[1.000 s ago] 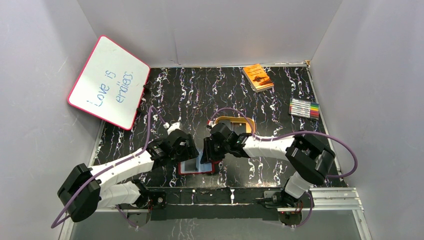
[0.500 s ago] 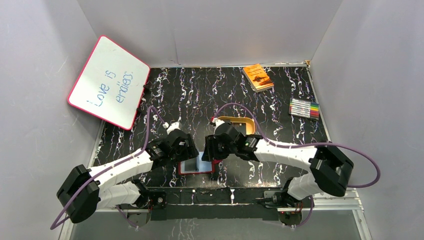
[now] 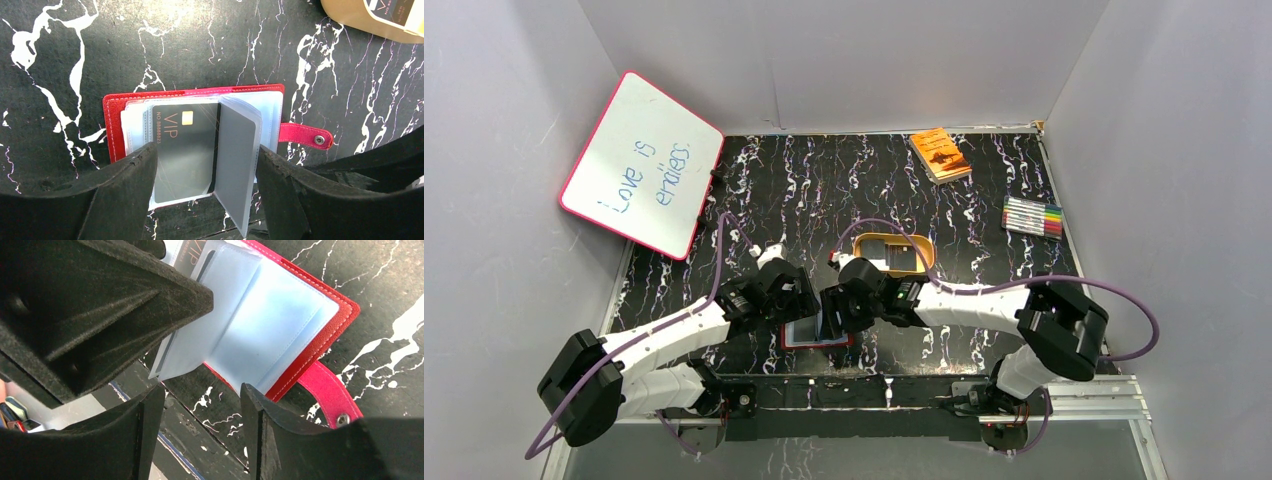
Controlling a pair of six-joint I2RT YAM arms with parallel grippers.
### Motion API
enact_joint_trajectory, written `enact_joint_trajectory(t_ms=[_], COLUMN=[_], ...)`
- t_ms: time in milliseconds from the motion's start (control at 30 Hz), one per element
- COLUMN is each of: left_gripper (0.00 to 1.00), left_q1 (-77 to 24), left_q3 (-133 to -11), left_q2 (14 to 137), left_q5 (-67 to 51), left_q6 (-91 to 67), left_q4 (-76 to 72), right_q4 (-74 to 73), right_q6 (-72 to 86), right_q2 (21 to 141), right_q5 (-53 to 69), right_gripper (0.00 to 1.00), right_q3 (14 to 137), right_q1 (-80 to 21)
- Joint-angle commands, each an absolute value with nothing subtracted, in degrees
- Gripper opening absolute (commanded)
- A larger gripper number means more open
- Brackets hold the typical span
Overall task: Put the credit cards into the card holder
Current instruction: Open the card holder at the center of the board.
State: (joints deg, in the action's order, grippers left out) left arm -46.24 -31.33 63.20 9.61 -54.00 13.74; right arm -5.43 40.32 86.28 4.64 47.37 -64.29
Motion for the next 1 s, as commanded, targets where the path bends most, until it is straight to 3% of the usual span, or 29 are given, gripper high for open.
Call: enact_joint_trajectory(t_ms=[0, 167, 533, 967], left_gripper=[0.68, 0.68, 0.68, 0.68], left_q1=[-45.9, -45.9, -45.9, -45.5], left_q3=[-30.8, -30.8, -30.8, -31.3], left_q2=[61.9, 61.8, 61.4, 59.2], left_q5=[9.6, 9.6, 9.8, 10.7], left_q6=[-53.7, -53.8, -53.7, -53.6], left_q4=[14.5, 14.6, 15.0, 16.7], right_q4=[-1.7, -2.3, -3.7, -5.7], right_q6=[40.7, 40.5, 41.1, 43.1], right_q2=[87.3, 88.8, 89.7, 89.1], right_q5=[4.1, 3.1, 0.8, -2.4], right_gripper=[0.68, 0.71, 0.66, 0.49], right_q3=[50.8, 52.0, 52.4, 50.6], right_q1=[-64.8, -64.9, -65.0, -64.9])
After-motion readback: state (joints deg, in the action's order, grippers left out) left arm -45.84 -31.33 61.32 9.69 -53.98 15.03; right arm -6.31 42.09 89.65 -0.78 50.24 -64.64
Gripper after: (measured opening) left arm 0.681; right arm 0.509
